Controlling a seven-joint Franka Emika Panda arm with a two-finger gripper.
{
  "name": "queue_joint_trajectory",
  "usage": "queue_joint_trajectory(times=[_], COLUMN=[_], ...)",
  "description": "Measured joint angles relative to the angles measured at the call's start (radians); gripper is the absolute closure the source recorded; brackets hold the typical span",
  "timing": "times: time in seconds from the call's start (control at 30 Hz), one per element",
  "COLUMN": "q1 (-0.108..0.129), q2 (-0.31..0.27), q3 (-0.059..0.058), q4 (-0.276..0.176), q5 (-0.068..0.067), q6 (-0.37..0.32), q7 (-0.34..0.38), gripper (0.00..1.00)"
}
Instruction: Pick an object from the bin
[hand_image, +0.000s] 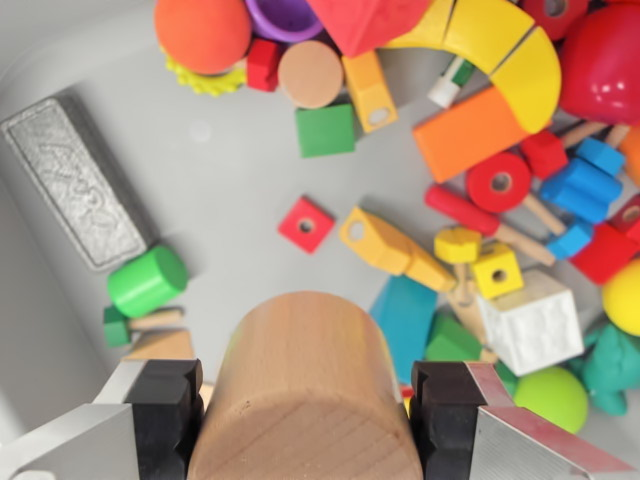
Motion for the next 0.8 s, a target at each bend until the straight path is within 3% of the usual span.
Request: queue_joint_trajectory(times=[0.8], q1=[0.000], q2=[-0.009], q3=[0.000], q4=[0.019], q5=[0.000], q6=[-0.028], q7=[0.000], gripper=[1.00])
